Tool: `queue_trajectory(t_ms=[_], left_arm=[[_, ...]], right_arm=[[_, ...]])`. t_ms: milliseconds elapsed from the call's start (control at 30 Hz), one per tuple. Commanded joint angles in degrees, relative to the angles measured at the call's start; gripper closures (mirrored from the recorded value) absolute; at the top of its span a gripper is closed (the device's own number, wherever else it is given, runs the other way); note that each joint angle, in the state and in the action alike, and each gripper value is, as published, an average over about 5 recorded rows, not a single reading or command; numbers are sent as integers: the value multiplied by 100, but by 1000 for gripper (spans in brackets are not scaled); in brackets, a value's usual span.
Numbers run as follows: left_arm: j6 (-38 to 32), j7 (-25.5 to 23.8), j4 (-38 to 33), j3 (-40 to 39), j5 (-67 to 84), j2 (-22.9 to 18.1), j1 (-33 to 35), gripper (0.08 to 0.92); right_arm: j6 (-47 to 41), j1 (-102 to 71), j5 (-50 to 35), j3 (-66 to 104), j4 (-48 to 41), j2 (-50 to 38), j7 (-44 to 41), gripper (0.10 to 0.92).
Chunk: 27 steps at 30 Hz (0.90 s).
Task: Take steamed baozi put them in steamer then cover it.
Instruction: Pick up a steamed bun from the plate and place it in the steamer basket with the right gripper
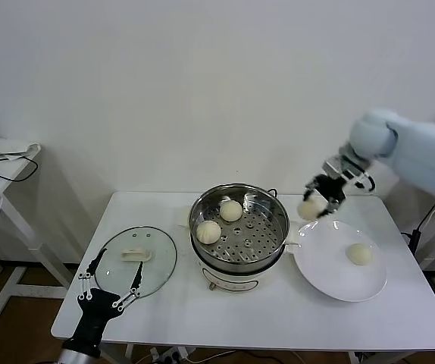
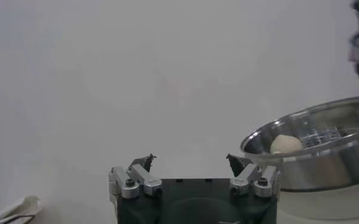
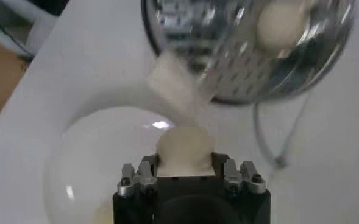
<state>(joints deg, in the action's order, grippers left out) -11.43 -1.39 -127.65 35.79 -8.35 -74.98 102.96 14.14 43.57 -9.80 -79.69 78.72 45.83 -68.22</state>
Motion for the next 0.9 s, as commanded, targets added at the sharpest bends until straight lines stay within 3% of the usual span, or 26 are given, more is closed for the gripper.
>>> queue_trajectory(t_ms=[33,467,900], left_arm=[[3,-7,-4,5,37,8,-56,177],[11,-14,46,-2,39,-7,-99,177],[-5,-14,82,-21,58,-28,-121,177]], right_arm=[[1368,434,876,-212,1061,754,373,419],[2595,-542,2372,-12,1366,1130,1374,422],[2909,-1064,2873,129,1082,1305,1302,414]])
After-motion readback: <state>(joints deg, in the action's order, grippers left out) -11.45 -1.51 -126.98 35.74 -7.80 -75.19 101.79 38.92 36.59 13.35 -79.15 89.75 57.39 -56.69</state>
